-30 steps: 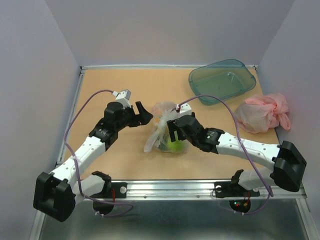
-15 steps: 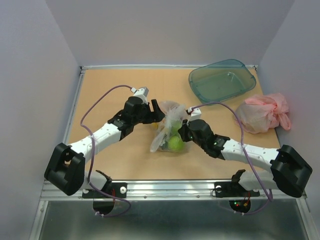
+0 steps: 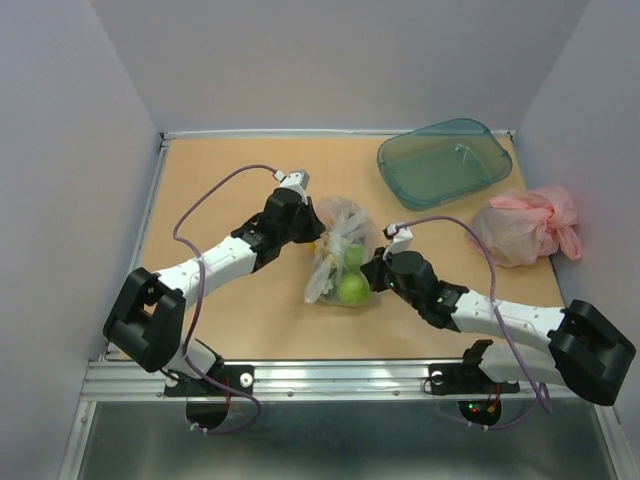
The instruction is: Untie the knot of the plastic bag and take out the fruit
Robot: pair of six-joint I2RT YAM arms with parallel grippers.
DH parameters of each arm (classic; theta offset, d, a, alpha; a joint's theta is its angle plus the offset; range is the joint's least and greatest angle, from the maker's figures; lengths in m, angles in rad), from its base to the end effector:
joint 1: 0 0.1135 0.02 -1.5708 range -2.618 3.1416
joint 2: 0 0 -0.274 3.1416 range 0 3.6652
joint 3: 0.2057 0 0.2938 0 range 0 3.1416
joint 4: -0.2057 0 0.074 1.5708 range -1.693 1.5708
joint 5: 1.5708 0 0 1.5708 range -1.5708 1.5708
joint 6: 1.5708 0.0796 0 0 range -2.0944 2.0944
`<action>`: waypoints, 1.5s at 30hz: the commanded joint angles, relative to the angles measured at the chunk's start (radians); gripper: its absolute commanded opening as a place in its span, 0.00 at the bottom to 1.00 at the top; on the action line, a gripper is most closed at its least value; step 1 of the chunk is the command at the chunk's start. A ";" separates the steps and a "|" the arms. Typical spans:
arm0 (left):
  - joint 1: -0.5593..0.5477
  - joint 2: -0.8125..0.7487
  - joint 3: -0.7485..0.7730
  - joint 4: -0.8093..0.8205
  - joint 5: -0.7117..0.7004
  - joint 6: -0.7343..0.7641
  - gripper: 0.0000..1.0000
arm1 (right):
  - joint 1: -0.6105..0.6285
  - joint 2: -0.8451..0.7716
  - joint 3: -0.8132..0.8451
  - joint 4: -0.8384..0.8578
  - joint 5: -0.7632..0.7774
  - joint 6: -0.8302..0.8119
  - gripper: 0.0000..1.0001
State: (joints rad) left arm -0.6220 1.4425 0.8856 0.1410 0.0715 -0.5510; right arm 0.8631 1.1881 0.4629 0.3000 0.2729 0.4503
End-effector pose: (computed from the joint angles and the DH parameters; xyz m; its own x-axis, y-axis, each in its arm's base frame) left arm 0.3227 -0.2383 0.2222 -0.6118 -0.2039 -0.7643 0.3685 0.7815 -0.5035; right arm 0.2178 0.2216 0.1597 -0.4904 0.0715 -0.8685 -0.3984 0.8680 0.2964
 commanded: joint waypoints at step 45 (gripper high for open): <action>0.324 -0.333 0.046 -0.077 0.011 0.299 0.00 | 0.108 0.335 0.686 -0.262 -0.181 -0.361 0.70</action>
State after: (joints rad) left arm -0.3008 1.1587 0.9287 0.0101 0.0780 -0.2634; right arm 0.9451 1.4792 1.0496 0.0410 0.1040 0.1211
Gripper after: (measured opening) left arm 0.026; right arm 0.698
